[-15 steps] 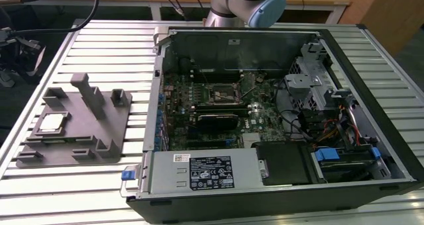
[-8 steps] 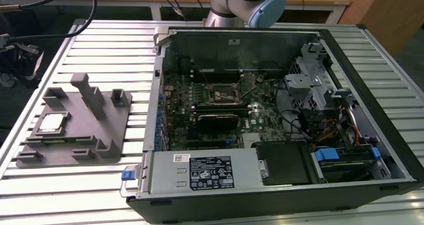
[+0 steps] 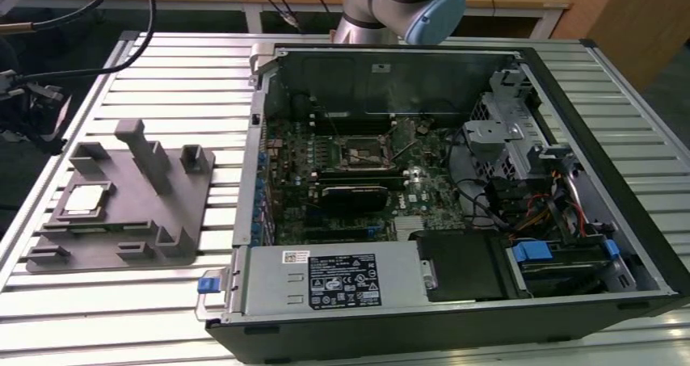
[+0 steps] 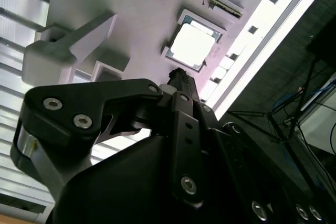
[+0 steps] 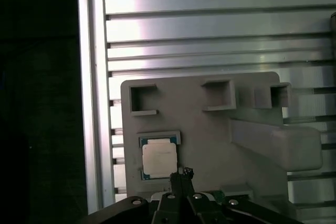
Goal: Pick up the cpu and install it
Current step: 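Pick up the cpu and move it towards the insertion slot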
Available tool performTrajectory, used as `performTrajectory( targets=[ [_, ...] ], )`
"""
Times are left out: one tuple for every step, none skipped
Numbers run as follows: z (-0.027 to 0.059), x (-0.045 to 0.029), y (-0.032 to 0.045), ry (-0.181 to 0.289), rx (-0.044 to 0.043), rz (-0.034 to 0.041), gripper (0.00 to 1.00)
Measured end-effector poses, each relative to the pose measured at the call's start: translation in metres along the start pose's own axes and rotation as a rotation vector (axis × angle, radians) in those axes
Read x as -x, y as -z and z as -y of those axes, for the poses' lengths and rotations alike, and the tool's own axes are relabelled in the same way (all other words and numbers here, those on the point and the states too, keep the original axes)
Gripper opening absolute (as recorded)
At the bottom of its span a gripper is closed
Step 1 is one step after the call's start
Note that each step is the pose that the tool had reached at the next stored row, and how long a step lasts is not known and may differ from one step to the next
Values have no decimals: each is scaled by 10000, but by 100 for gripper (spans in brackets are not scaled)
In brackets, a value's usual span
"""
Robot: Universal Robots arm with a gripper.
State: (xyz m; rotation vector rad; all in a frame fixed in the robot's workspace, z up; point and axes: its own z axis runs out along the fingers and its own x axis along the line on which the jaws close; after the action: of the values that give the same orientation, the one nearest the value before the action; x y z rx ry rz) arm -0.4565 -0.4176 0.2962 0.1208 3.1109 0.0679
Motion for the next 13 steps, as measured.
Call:
performTrajectory(
  targets=[
    [8,0,-16,0,-1,-2,11],
    [16,-1,-36,0,-1,-2,11],
    [23,-1,-53,1,-1,-2,11],
    [29,-1,-72,0,-1,-1,11],
    [35,-1,-89,0,-1,-2,11],
    [40,-3,-107,0,-2,-2,11],
    [44,-5,-125,-1,-1,-2,11],
    [48,-8,-143,-1,-1,-2,11],
    [52,-11,-160,-1,-2,-2,11],
    [56,-14,-177,0,-2,-2,11],
    [60,-17,-196,0,-2,-2,11],
    [66,-22,-222,0,-2,-3,11],
    [71,-24,-241,0,-2,-3,11]
  ],
)
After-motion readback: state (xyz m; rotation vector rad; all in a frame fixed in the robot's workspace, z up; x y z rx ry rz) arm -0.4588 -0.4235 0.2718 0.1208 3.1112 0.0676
